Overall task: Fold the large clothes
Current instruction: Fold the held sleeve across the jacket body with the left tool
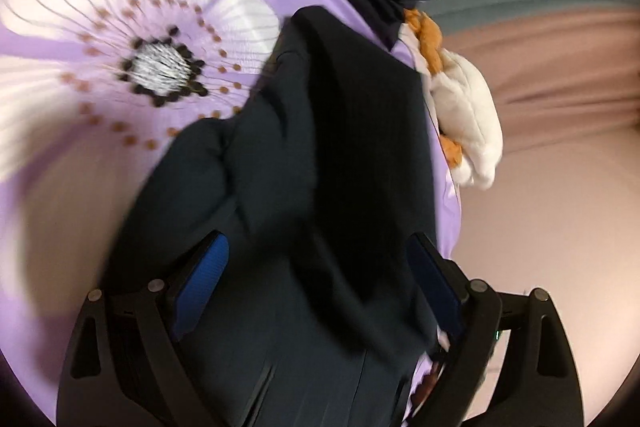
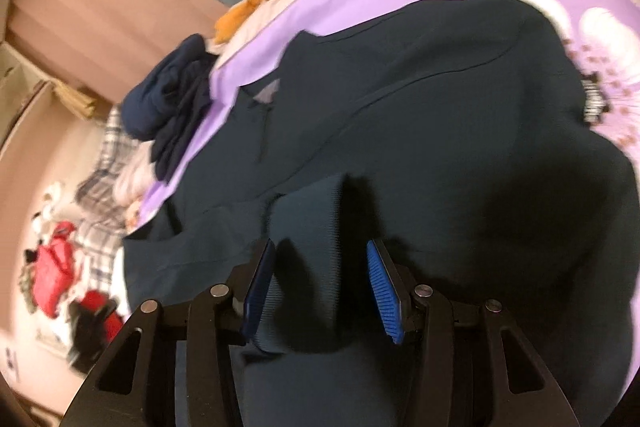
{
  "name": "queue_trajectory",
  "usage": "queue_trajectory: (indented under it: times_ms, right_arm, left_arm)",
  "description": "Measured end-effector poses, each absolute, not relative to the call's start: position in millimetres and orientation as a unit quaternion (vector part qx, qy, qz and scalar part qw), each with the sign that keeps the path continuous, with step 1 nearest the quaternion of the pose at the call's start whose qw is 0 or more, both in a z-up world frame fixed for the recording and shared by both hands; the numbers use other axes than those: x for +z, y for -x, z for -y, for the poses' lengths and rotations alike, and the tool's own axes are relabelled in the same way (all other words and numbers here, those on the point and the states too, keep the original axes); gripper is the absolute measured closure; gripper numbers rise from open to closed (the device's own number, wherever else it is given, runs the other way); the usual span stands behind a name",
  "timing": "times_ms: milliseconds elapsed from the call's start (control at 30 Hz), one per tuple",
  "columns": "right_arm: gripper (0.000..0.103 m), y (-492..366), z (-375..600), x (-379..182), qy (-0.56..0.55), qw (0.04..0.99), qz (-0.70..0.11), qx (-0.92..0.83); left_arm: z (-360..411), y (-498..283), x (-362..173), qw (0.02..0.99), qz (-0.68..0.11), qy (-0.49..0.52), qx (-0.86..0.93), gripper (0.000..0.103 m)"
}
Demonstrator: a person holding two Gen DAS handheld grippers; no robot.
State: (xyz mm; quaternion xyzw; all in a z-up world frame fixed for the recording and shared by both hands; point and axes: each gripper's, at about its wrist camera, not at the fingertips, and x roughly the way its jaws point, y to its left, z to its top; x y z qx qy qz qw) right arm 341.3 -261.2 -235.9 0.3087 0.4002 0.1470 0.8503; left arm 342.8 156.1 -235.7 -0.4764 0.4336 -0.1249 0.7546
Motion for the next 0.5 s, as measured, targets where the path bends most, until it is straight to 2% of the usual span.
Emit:
queue_trajectory:
  times_ms: [33,67,100,167,333,400,433,500]
  right_arm:
    - [0.070,-342,258,-236,-0.300,0.851,-0.402,0.155]
    - [0.091,-344,255,-236,-0.290,0.853,-0.405,0.156]
    - [0.096,-345,254,-234,-0.280,0.857,-0.405,0.153]
    - [0.098,-347,253,-228,-0.268,0.866,-0.394,0.150]
    - [0.099,-316,299,-201,-0.291,0.906,-0.300,0.064]
    - [0.099,-312,311,-207,-0.266,0.911,-0.316,0.017]
    - [0.099,-317,314,-216,-0.255,0.902,-0.349,0.014]
    - [0.092,-321,319,-229,-0.245,0.884,-0.399,0.005]
  left_arm:
    - [-153,-348,-238,0.760,-0.427,0.476,-0.114,0.012]
    - [-151,-351,-235,0.771,-0.414,0.473,-0.105,0.012]
    - [-150,-352,-233,0.775,-0.407,0.472,-0.100,0.012]
    - [-149,-356,-231,0.775,-0.400,0.480,-0.091,0.012]
    - [-152,-359,-229,0.782,-0.403,0.468,-0.082,0.012]
    - [-151,-361,-228,0.780,-0.411,0.465,-0.083,0.012]
    - [-152,-362,-226,0.779,-0.417,0.461,-0.080,0.012]
    - [-152,-363,-220,0.782,-0.430,0.443,-0.081,0.012]
